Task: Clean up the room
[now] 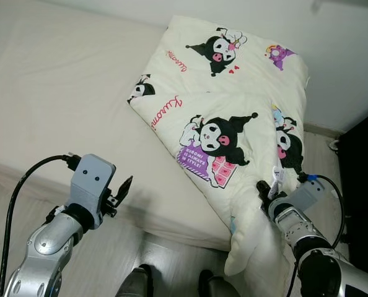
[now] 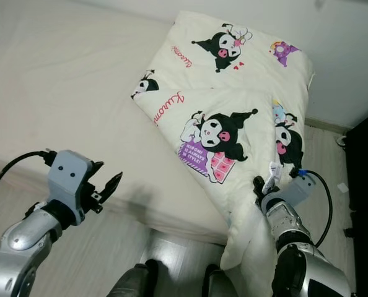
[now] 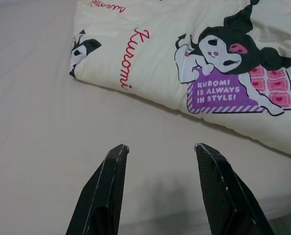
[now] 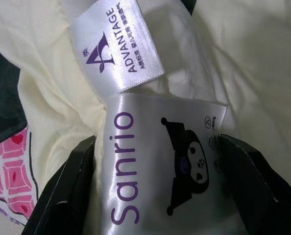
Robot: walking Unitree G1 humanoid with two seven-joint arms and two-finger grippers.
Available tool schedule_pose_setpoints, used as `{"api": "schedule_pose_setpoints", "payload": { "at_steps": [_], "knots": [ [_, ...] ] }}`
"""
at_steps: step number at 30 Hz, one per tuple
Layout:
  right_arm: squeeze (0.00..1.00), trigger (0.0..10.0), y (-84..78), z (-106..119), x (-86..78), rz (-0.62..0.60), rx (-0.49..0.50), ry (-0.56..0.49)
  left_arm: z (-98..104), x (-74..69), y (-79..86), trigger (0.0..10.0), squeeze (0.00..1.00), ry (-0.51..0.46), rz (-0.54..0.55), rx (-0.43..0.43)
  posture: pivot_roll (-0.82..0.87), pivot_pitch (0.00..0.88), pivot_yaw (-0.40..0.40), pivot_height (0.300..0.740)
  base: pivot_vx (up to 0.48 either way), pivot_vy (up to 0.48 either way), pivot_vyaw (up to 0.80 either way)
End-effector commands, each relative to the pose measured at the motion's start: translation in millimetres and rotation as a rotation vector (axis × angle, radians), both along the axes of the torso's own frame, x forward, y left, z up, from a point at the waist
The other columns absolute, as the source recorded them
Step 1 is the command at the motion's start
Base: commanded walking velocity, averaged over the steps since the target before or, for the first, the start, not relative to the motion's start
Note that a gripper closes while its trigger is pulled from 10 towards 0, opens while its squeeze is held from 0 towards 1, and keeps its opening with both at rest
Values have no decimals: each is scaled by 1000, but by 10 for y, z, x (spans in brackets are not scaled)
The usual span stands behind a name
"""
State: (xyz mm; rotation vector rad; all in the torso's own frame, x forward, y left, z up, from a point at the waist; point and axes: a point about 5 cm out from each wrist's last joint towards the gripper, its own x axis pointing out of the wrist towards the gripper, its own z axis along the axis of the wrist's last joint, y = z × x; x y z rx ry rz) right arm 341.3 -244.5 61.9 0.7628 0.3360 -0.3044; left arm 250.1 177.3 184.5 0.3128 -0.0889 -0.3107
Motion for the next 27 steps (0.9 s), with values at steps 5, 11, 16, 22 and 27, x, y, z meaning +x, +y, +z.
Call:
{"api": "schedule_pose_setpoints", "payload": {
  "at_steps": [5,11,16,22,27],
  "knots": [
    [0,10000,25,-179,-120,-1,23,68,-47,-6,41,10000,0,32,2,15,273,380,-1,740,0,0,0],
    [0,10000,-139,-244,-220,-108,-19,151,-42,16,13,10000,0,35,-13,2,270,370,-3,740,0,0,0],
    [0,1255,-128,-219,-197,-87,-6,131,-42,35,8,10000,0,33,-11,5,266,367,-2,740,0,0,0],
    [0,0,-132,-188,-174,-81,-25,126,-30,72,33,10000,0,25,3,15,265,368,-3,740,0,0,0],
    [0,0,-138,-169,-161,-79,-40,125,-25,80,50,10000,0,22,10,20,265,370,-4,740,0,0,0]
  ]
}}
